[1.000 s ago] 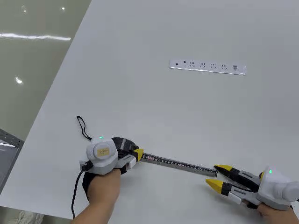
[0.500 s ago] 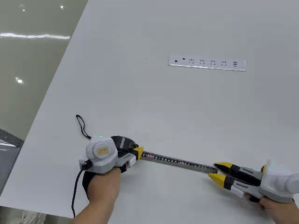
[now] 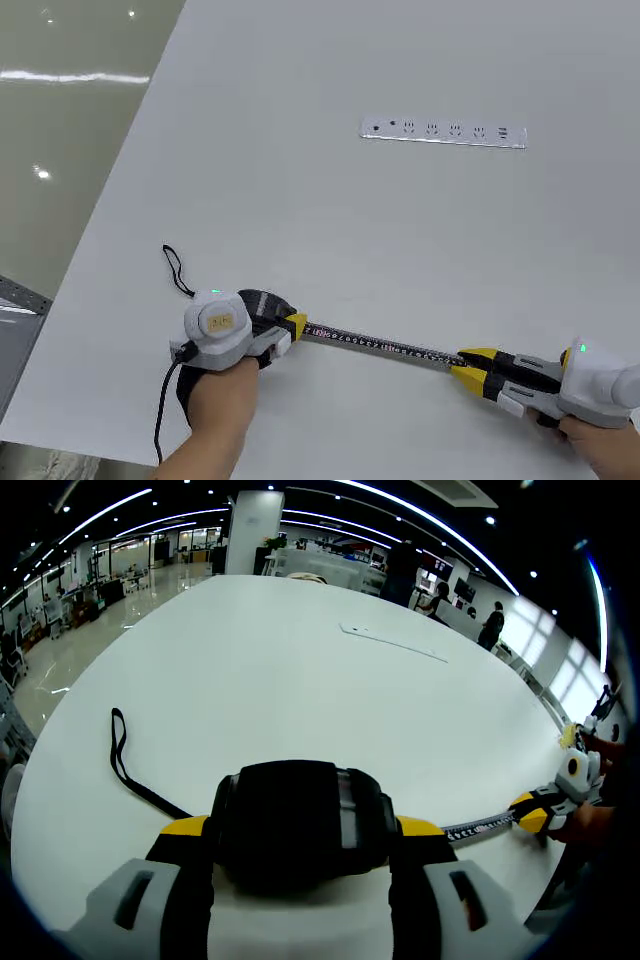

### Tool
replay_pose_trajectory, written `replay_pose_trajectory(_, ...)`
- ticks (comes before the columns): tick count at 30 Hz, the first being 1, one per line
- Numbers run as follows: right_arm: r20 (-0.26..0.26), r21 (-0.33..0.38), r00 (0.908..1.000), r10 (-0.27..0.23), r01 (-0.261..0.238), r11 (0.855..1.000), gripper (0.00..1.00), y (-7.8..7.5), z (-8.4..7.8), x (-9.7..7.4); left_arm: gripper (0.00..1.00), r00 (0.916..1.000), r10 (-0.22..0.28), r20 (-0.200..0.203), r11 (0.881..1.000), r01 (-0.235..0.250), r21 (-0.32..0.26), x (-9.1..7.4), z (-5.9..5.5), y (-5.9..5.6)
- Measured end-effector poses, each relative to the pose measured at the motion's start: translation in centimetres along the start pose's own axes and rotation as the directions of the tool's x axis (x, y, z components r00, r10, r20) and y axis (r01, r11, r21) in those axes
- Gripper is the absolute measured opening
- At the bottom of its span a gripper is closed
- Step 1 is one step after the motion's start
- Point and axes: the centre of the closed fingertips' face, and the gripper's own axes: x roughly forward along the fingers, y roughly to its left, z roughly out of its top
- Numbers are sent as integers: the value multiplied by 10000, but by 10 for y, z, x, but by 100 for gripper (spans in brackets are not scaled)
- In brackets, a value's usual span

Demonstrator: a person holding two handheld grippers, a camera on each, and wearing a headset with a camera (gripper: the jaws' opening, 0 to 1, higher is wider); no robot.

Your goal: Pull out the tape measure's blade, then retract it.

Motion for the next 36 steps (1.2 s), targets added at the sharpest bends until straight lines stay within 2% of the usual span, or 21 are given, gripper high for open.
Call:
replay_pose_trajectory(3,25,-139,10000,-10,11,9999,15,0,0,0,69,10000,4,-3,10000,-4,7,0,0,0)
replay_pose_trajectory(9,148,-941,9998,-154,168,9954,13,1,-1,-1,69,10000,23,-29,10000,-23,32,0,0,0)
replay_pose_trajectory(10,181,-1274,9996,-234,256,9915,13,1,-1,-1,69,10000,24,-33,10000,-23,42,0,0,0)
replay_pose_trajectory(17,314,-1416,9984,-473,513,9886,13,1,0,0,69,9999,105,-39,9999,-105,25,0,0,0)
replay_pose_trajectory(36,404,-1454,9972,-636,689,9870,13,-2,0,0,69,9993,265,-252,9996,-268,-115,1,-1,0)
